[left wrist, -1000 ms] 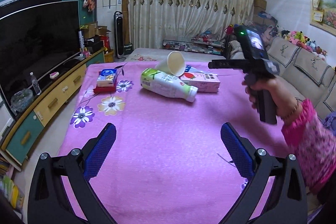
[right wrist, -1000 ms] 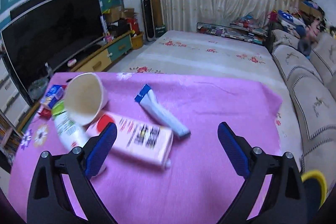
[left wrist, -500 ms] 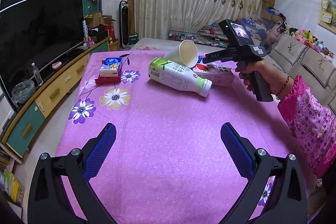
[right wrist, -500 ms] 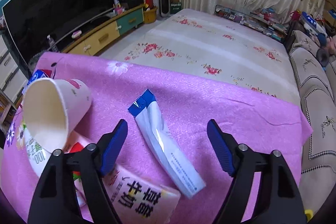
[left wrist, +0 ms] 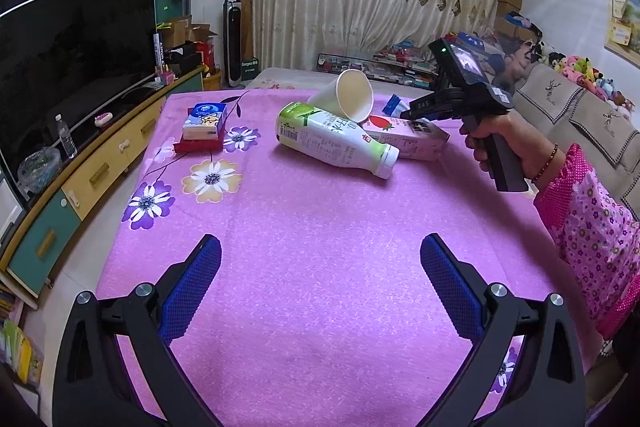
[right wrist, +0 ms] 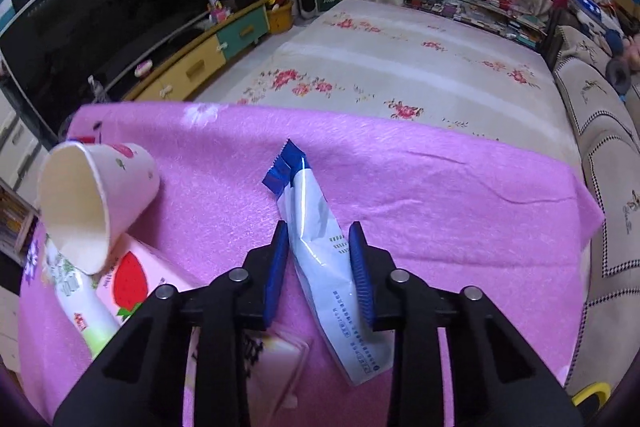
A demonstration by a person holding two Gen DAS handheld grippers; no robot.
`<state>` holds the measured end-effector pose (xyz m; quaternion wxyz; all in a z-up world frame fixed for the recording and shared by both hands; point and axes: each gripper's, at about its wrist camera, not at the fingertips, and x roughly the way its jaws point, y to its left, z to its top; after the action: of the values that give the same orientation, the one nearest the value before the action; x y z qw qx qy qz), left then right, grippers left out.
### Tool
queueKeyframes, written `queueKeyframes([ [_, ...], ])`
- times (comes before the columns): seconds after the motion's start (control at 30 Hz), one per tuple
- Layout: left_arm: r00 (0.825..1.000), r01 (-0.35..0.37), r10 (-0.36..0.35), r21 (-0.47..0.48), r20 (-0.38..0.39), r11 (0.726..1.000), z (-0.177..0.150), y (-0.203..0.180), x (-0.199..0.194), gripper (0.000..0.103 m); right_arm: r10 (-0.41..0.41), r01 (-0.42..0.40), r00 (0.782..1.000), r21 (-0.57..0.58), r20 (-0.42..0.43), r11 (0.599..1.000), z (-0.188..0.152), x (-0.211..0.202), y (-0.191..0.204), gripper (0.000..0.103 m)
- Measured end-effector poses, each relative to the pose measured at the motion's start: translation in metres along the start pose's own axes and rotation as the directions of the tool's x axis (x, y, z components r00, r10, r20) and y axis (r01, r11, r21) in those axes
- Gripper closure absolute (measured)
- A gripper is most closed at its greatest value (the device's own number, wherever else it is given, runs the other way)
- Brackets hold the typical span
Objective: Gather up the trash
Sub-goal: 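Carry the blue-and-white packet over the yellow bin and open the right gripper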
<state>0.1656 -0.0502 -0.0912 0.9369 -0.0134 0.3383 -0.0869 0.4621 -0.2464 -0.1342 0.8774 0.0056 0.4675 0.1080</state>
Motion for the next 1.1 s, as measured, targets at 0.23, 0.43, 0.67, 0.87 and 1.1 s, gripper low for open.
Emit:
queueKeyframes([
  [0.23,1.000,0.028,-0.028,0.003,0.009,1.000,-0.001,-0.007,-0.004,0.005,-0.001,-0.003,0.994,0.034,0.105,0.999,-0.016,-0.062,-0.016,0.074],
  [0.43,0.998,0.060,-0.061,0.032,0.020,0.998,-0.005,-0.024,-0.009,0.005,-0.017,0.006,0.984,0.065,0.179,0.998,-0.054,-0.128,-0.036,0.074],
  [0.67,0.995,0.090,-0.092,0.061,0.033,0.994,-0.007,-0.044,-0.013,0.005,-0.124,0.087,0.971,0.180,0.207,0.980,-0.145,-0.186,-0.095,0.074],
  [0.87,0.993,0.114,-0.116,0.090,0.024,0.989,-0.007,-0.064,-0.012,0.005,-0.261,0.208,0.954,0.304,0.147,0.930,-0.218,-0.195,-0.158,0.073],
  [1.1,0.991,0.123,-0.128,0.137,0.029,0.983,-0.005,-0.087,-0.017,0.005,-0.308,0.260,0.948,0.367,0.079,0.893,-0.260,-0.182,-0.198,0.072],
])
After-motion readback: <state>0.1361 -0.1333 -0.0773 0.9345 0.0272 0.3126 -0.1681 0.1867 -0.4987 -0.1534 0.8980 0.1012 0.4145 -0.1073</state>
